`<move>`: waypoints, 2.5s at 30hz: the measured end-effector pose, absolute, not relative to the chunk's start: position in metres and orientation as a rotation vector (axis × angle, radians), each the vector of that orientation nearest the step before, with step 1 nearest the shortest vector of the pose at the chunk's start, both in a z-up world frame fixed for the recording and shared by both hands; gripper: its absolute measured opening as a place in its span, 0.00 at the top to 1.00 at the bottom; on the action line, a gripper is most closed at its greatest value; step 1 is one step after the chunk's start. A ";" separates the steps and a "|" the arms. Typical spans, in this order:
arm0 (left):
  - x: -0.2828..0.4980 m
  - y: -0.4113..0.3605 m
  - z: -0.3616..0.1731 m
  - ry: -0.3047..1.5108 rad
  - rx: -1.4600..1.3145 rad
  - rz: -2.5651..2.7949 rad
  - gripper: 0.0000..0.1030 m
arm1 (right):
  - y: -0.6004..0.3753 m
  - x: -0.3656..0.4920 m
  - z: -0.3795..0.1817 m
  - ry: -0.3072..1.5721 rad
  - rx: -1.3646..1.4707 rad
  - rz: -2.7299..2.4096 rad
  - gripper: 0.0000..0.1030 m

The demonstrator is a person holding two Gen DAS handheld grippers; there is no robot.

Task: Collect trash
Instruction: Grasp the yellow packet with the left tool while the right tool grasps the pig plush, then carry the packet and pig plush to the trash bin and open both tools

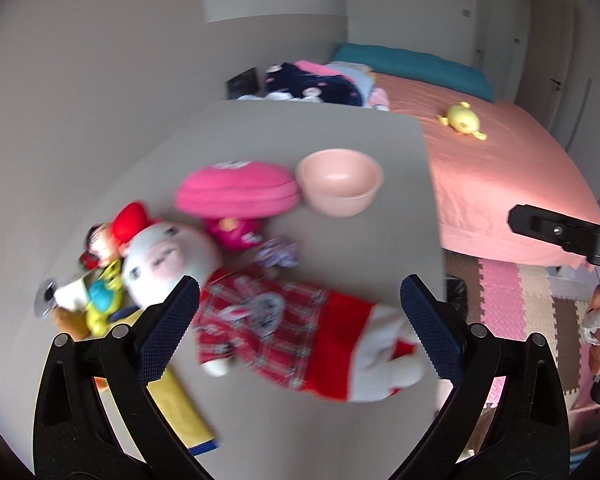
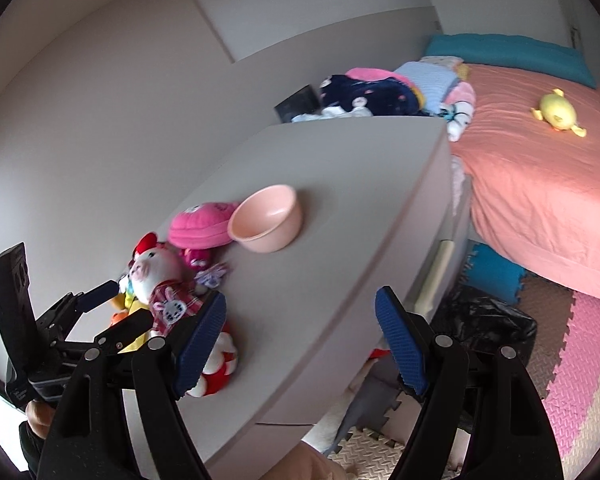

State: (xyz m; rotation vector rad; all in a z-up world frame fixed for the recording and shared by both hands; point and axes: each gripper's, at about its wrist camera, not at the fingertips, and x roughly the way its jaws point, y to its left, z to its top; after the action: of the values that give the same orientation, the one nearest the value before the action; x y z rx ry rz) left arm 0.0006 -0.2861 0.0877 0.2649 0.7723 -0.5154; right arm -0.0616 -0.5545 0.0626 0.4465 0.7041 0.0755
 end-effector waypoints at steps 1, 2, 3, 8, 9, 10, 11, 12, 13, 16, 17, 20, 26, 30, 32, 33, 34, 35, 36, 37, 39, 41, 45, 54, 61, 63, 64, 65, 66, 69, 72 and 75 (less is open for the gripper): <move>0.003 -0.276 0.085 0.781 0.252 -0.495 0.06 | -0.550 -0.059 0.063 0.707 0.443 0.087 0.25; 0.006 -0.266 0.082 0.791 0.241 -0.476 0.06 | -0.544 -0.056 0.063 0.711 0.438 0.100 0.25; 0.009 -0.255 0.079 0.798 0.233 -0.455 0.06 | -0.539 -0.055 0.063 0.714 0.433 0.112 0.25; 0.028 -0.215 0.057 0.844 0.162 -0.364 0.06 | -0.514 -0.047 0.062 0.739 0.407 0.170 0.25; 0.032 -0.208 0.051 0.851 0.150 -0.350 0.06 | -0.510 -0.044 0.062 0.743 0.400 0.177 0.25; 0.035 -0.204 0.047 0.860 0.143 -0.339 0.07 | -0.506 -0.043 0.062 0.746 0.394 0.183 0.25; 0.038 -0.200 0.042 0.868 0.138 -0.332 0.08 | -0.502 -0.042 0.062 0.748 0.388 0.187 0.25; 0.041 -0.195 0.036 0.879 0.130 -0.324 0.14 | -0.498 -0.041 0.062 0.751 0.380 0.192 0.25; 0.045 -0.192 0.032 0.892 0.121 -0.320 0.20 | -0.494 -0.040 0.063 0.752 0.371 0.198 0.25; 0.053 -0.181 0.019 0.925 0.097 -0.303 0.27 | -0.484 -0.038 0.063 0.757 0.354 0.217 0.25; 0.055 -0.178 0.016 0.929 0.098 -0.296 0.28 | -0.480 -0.036 0.063 0.759 0.348 0.223 0.25; 0.057 -0.175 0.011 0.918 0.123 -0.279 0.35 | -0.466 -0.030 0.062 0.771 0.319 0.242 0.25; 0.058 -0.163 0.013 0.900 0.101 -0.261 0.57 | -0.426 -0.016 0.053 0.795 0.224 0.290 0.25; 0.055 -0.154 0.012 0.899 0.080 -0.261 0.61 | -0.400 -0.008 0.044 0.799 0.167 0.309 0.25; 0.052 -0.154 0.011 0.899 0.092 -0.253 0.61 | -0.387 -0.002 0.040 0.799 0.142 0.314 0.25; 0.052 -0.156 0.011 0.900 0.107 -0.237 0.61 | -0.381 0.002 0.038 0.798 0.129 0.314 0.25; 0.053 -0.158 0.011 0.900 0.118 -0.231 0.61 | -0.376 0.006 0.037 0.798 0.119 0.314 0.28; 0.052 -0.158 0.011 0.900 0.124 -0.228 0.61 | -0.370 0.010 0.035 0.800 0.107 0.318 0.29; 0.054 -0.158 0.011 0.901 0.117 -0.231 0.61 | -0.365 0.014 0.034 0.802 0.095 0.322 0.33; 0.058 -0.160 0.012 0.902 0.107 -0.236 0.61 | -0.359 0.019 0.032 0.806 0.078 0.319 0.36; 0.059 -0.159 0.012 0.902 0.099 -0.240 0.61 | -0.350 0.029 0.028 0.818 0.056 0.301 0.38; 0.060 -0.160 0.012 0.902 0.107 -0.238 0.61 | -0.347 0.036 0.023 0.838 0.052 0.277 0.39; 0.062 -0.161 0.011 0.902 0.105 -0.242 0.61 | -0.346 0.041 0.014 0.869 0.052 0.265 0.69; 0.061 -0.159 0.011 0.897 0.092 -0.244 0.67 | -0.358 0.019 0.032 0.810 0.117 0.304 0.86; 0.050 -0.168 0.017 0.851 0.104 -0.275 0.70 | -0.366 0.003 0.049 0.757 0.144 0.330 0.86; 0.048 -0.172 0.019 0.849 0.113 -0.286 0.70 | -0.369 -0.002 0.055 0.739 0.159 0.340 0.86; 0.046 -0.174 0.021 0.840 0.119 -0.286 0.70 | -0.372 -0.005 0.059 0.726 0.170 0.344 0.86; 0.045 -0.175 0.023 0.836 0.122 -0.288 0.70 | -0.374 -0.008 0.062 0.714 0.180 0.347 0.86; 0.044 -0.175 0.026 0.830 0.119 -0.292 0.70 | -0.376 -0.010 0.065 0.705 0.186 0.350 0.86; 0.037 -0.175 0.036 0.807 0.116 -0.295 0.70 | -0.385 -0.018 0.076 0.671 0.210 0.355 0.86; 0.028 -0.176 0.047 0.785 0.106 -0.299 0.70 | -0.397 -0.026 0.087 0.640 0.222 0.345 0.86; 0.020 -0.183 0.057 0.773 0.097 -0.317 0.70 | -0.408 -0.033 0.095 0.615 0.234 0.340 0.86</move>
State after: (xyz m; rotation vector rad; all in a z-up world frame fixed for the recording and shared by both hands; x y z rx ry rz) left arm 0.0204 -0.1827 0.0574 0.0967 0.7725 -0.3174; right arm -0.0332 -0.4083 0.0949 0.2337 0.6152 0.3398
